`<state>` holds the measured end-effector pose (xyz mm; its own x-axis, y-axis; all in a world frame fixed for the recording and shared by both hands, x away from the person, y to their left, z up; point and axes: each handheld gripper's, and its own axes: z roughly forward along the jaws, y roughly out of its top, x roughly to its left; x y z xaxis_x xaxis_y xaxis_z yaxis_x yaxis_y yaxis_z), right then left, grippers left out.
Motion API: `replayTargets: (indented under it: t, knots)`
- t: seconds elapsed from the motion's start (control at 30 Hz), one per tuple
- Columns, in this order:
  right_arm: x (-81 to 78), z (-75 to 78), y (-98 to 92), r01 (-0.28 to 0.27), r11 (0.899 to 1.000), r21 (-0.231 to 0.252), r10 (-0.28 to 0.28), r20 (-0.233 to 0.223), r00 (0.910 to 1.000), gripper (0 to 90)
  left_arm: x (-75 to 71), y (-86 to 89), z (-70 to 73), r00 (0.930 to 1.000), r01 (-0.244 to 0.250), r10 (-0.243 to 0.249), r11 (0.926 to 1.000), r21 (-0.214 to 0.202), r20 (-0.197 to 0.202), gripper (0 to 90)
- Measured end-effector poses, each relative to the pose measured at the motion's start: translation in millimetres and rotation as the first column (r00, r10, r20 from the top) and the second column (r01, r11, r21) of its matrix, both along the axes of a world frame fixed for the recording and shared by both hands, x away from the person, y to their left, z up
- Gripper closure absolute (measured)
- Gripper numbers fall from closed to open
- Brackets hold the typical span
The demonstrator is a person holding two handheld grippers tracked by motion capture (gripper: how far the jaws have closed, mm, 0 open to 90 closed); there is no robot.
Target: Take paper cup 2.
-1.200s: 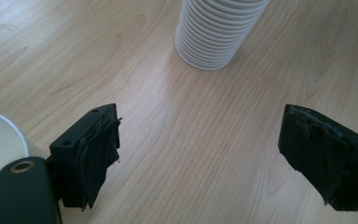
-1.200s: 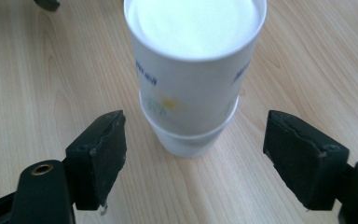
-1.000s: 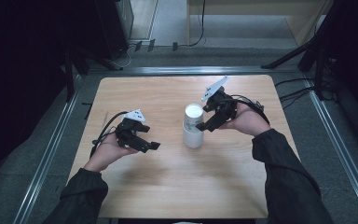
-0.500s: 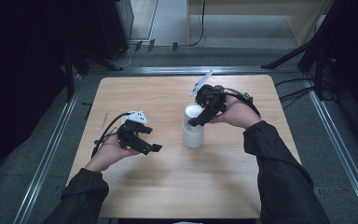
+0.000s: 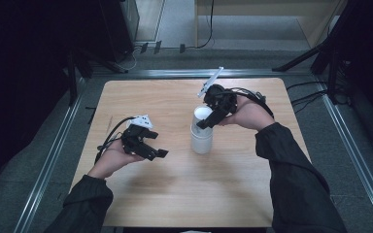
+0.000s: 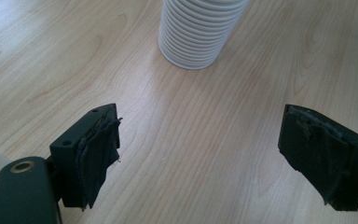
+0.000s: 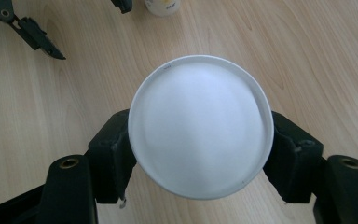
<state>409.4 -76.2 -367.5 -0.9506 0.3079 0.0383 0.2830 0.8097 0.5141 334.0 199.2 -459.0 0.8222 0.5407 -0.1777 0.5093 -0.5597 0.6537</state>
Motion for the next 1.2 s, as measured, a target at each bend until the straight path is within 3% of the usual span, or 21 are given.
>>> replayTargets:
  t: [0.3, 0.57, 0.7, 0.77, 0.97, 1.2]
  knots:
    - [-4.3, 21.5, -1.4, 0.002, 1.000, -0.002, -0.002, 0.023, 0.9997, 33.2, -0.8, -1.1, 2.3, 1.0000, 0.006, -0.006, 0.9996, -0.028, 0.008, 11.1]
    - [-17.0, 57.7, -5.3, -0.007, 1.000, 0.024, 0.005, 0.078, 0.9969, 33.3, 0.0, -2.4, 4.5, 0.9998, 0.020, -0.019, 0.9988, -0.045, 0.006, 10.9]
    - [-23.7, 67.7, -9.4, -0.005, 1.000, 0.024, 0.003, 0.076, 0.9971, 33.4, 0.5, -2.8, 5.7, 0.9996, 0.025, -0.024, 0.9976, -0.065, 0.014, 11.0]
    - [-29.5, 72.6, -14.4, -0.016, 0.999, 0.047, 0.013, 0.058, 0.9982, 33.5, 1.1, -3.0, 6.2, 0.9995, 0.030, -0.029, 0.9967, -0.075, 0.012, 11.1]
    - [-47.7, 73.1, -25.5, -0.049, 0.997, 0.065, 0.046, 0.047, 0.9978, 33.7, -0.2, -10.7, 9.0, 0.9981, 0.059, -0.058, 0.9948, -0.082, 0.019, 11.2]
    - [-66.4, 46.8, -34.6, -0.070, 0.995, 0.070, 0.069, 0.021, 0.9974, 33.7, -3.5, -25.0, 12.4, 0.9936, 0.112, -0.110, 0.9885, -0.102, 0.028, 11.2]
